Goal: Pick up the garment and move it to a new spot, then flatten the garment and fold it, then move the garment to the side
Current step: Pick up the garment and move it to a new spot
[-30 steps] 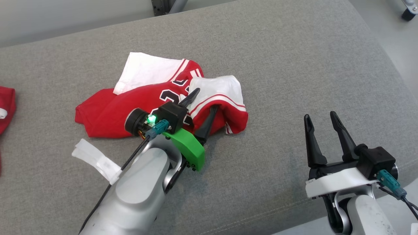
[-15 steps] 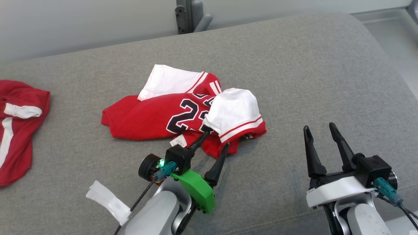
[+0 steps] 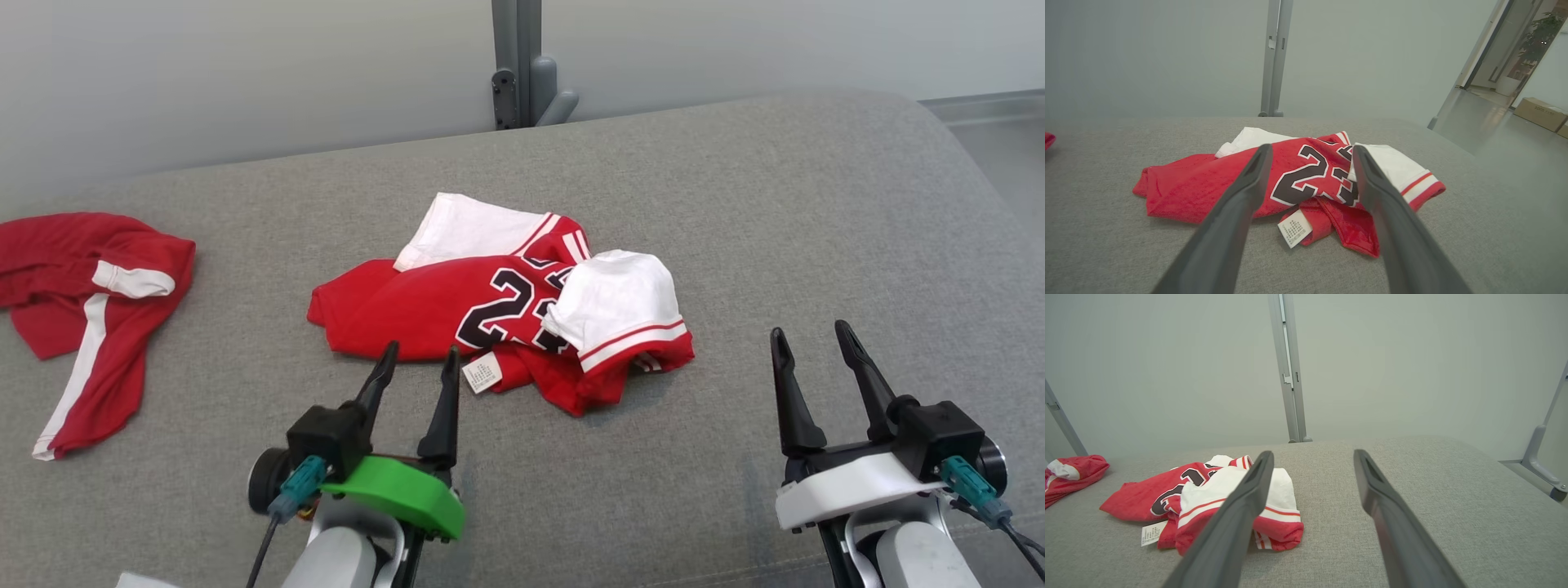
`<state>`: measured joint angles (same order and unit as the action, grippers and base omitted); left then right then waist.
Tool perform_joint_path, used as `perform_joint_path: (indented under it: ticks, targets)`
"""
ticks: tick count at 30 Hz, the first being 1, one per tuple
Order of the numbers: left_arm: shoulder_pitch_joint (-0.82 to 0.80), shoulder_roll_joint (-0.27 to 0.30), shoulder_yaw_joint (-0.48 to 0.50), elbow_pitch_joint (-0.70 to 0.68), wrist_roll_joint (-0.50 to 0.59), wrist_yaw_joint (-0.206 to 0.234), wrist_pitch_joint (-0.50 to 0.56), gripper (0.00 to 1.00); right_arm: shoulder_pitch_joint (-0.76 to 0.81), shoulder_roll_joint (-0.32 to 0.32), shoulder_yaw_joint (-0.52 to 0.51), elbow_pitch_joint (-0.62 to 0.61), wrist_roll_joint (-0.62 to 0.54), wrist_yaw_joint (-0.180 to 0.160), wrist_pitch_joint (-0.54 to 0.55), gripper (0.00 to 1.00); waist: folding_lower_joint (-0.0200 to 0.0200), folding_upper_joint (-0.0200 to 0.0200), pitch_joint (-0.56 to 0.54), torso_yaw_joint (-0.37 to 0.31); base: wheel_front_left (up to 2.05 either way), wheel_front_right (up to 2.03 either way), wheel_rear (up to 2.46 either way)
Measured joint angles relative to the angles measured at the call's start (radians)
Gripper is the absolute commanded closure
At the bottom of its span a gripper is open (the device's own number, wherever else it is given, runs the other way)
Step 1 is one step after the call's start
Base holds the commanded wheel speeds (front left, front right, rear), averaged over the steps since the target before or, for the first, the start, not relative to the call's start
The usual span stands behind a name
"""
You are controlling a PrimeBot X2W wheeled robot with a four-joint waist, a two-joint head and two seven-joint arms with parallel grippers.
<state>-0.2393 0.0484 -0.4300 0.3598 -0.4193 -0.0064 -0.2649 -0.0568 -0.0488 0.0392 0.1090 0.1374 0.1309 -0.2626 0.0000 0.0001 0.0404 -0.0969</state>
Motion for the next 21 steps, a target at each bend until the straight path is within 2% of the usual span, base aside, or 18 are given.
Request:
perform_joint_path:
  ticks: [11,16,21]
  targets:
    - [0.192,0.008,0.24,-0.115,0.1,0.024,0.0,0.0,0.029,0.0,-0.032,-0.003,-0.016,0.0,0.0,0.0,0.0,-0.0001,-0.036,0.054,0.0,0.0,0.0]
    - [0.234,0.007,0.31,-0.146,0.114,0.01,0.0,0.0,0.04,0.0,-0.031,0.004,-0.012,0.0,0.0,0.0,0.0,0.0,-0.042,0.067,0.0,0.0,0.0]
    - [0.257,0.005,0.335,-0.157,0.122,-0.008,0.0,0.0,0.052,0.0,-0.035,0.01,0.002,0.0,0.0,0.0,0.0,-0.0001,-0.046,0.073,0.0,0.0,0.0]
